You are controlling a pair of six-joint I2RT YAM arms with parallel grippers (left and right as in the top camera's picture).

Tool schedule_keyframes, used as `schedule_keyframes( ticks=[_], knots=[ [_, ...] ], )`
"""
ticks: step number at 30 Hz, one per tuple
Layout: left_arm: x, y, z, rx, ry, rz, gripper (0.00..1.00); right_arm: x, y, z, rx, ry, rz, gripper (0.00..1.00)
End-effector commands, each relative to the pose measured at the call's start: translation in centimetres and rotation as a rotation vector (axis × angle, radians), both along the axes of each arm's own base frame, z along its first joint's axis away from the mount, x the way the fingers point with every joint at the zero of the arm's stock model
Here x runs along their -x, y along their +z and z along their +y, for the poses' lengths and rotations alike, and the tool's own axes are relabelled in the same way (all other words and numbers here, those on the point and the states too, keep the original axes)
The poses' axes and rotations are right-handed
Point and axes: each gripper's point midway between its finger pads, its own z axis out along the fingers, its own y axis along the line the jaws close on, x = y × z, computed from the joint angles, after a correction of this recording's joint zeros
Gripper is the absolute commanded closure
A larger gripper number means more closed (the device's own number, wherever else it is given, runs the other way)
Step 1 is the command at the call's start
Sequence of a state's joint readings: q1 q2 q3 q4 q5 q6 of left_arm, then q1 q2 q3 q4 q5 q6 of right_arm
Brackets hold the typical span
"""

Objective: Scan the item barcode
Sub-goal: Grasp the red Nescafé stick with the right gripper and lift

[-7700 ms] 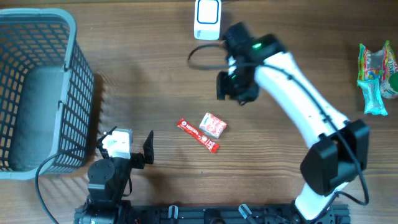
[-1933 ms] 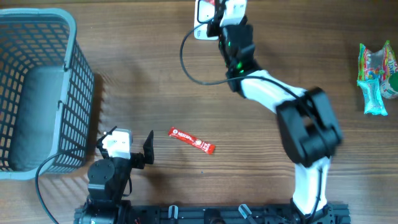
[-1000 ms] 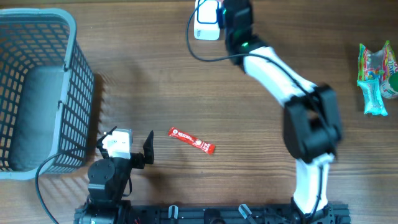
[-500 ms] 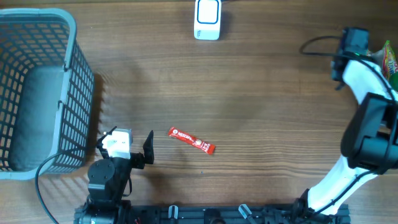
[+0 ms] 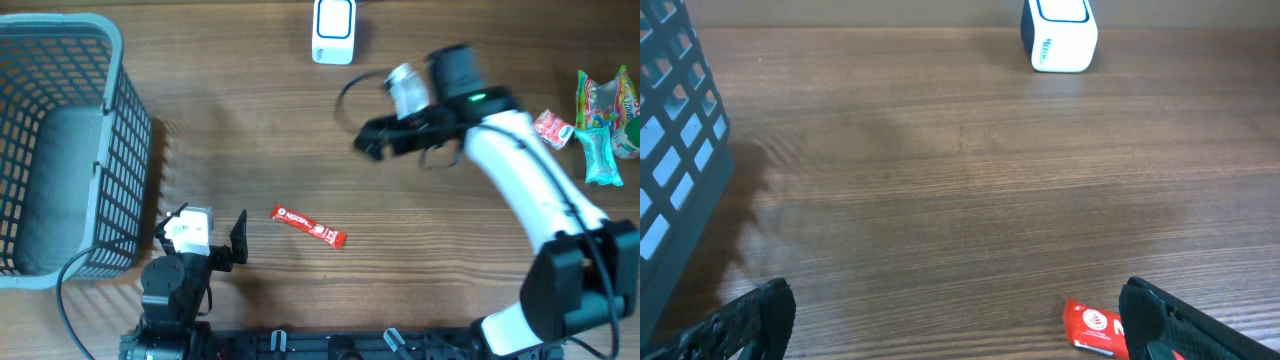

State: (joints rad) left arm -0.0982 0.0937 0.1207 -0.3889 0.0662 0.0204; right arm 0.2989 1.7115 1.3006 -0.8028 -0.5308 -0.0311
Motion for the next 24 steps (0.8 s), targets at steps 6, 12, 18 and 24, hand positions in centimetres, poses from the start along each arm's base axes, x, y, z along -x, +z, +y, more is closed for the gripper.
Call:
schedule_keyframes(
  ticks=[6, 12, 18, 24],
  knots=[
    [0.0, 0.0, -0.2, 0.009, -0.008, -0.004, 0.0, 6.0, -9.6, 5.8, 0.34, 0.339, -0.04, 0.28],
    [0.0, 0.0, -0.2, 0.009, -0.008, -0.004, 0.0, 9.4, -10.7, 9.6, 0.341, 0.473, -0.058, 0.24],
    [0.0, 0.0, -0.2, 0.009, -0.008, -0.004, 0.0, 9.7, -11.2, 10.9, 0.394, 0.507, -0.137, 0.23],
    [0.0, 0.0, -0.2, 0.009, -0.008, -0.004, 0.0, 9.8, -15.5, 9.7, 0.527, 0.524, -0.117, 0.43]
  ],
)
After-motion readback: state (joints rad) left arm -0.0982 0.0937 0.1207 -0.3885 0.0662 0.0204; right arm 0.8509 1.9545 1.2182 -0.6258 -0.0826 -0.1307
